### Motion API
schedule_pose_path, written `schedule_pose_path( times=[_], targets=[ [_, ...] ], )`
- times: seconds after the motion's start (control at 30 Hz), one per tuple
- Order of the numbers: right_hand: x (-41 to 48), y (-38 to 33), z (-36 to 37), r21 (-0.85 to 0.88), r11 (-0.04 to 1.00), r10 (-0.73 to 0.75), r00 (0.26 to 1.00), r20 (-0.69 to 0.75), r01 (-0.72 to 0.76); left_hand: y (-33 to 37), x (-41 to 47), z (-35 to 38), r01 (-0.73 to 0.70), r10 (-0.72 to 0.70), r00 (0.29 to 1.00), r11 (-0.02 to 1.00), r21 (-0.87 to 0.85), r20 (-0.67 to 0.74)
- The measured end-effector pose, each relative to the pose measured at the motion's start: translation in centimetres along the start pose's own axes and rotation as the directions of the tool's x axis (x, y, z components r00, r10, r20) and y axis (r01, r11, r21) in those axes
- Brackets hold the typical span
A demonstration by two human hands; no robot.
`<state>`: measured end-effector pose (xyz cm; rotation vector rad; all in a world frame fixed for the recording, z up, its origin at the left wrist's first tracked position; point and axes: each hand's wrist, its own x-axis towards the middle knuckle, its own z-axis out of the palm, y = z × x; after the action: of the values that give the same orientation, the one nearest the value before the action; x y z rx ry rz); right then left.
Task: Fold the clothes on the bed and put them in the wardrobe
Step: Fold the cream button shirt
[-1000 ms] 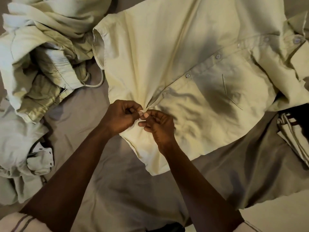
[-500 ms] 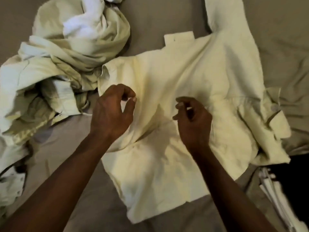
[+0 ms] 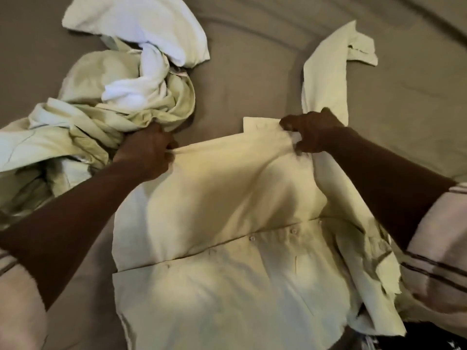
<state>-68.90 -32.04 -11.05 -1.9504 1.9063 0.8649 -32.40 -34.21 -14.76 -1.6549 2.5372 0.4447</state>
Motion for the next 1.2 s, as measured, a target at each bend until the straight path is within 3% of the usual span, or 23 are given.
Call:
schedule_pose_path(
  times=[0.1, 0.23, 0.4, 0.53, 0.6, 0.67, 0.77, 0.87, 0.97, 1.07, 1.2],
  targets=[
    [-0.7, 1.2, -0.2, -0.265, 0.962, 0.045, 0.994, -0.100, -0.070, 0.0, -0.2, -0.4, 0.004, -0.004, 1.000, 1.000, -0.002, 0.008],
    [-4.7, 3.2, -0.5, -0.364, 0.908, 0.103, 0.954, -0.282, -0.206, 0.0, -1.2, -2.9, 0.024, -0.021, 0.994, 0.999, 0.030, -0.104],
    [-13.7, 6.5, -4.0, -0.232, 0.939, 0.170, 0.931, -0.323, -0.252, 2.5, -4.3, -9.9, -0.137, 0.171, 0.973, 0.968, 0.211, -0.152],
    [-21.2, 9.9, -9.6, -0.164, 0.916, 0.306, 0.901, -0.306, -0.367, 7.2, -5.9, -19.9, -0.114, 0.186, 0.959, 0.944, 0.308, -0.216],
    [-24.2, 12.3, -13.4, -0.075, 0.889, 0.397, 0.842, -0.366, -0.451, 9.1, -5.8, -25.3, -0.090, 0.183, 0.925, 0.957, 0.276, -0.333],
    [-28.5, 16.0, -18.6, 0.043, 0.846, 0.485, 0.734, -0.476, -0.531, 11.8, -6.2, -32.9, -0.070, 0.150, 0.892, 0.978, 0.197, -0.426],
    [-35.9, 22.0, -26.7, 0.294, 0.755, 0.616, 0.482, -0.624, -0.586, 15.8, -7.4, -44.5, 0.000, 0.066, 0.775, 0.994, 0.105, -0.628],
    [-44.8, 26.0, -31.8, 0.506, 0.683, 0.680, 0.207, -0.703, -0.527, 19.7, -10.5, -53.0, -0.045, -0.076, 0.639, 0.990, -0.136, -0.765],
    [-52.7, 26.1, -31.7, 0.634, 0.656, 0.709, 0.045, -0.704, -0.410, 21.3, -15.3, -56.4, -0.163, -0.111, 0.546, 0.958, -0.236, -0.830],
    [-57.1, 21.9, -25.9, 0.734, 0.632, 0.756, -0.012, -0.655, -0.249, 21.5, -20.8, -54.2, -0.204, -0.168, 0.577, 0.918, -0.340, -0.799],
    [-60.6, 11.9, -13.7, 0.847, 0.532, 0.840, 0.112, -0.531, 0.022, 19.2, -28.3, -44.2, -0.180, -0.267, 0.642, 0.859, -0.479, -0.719]
  ],
)
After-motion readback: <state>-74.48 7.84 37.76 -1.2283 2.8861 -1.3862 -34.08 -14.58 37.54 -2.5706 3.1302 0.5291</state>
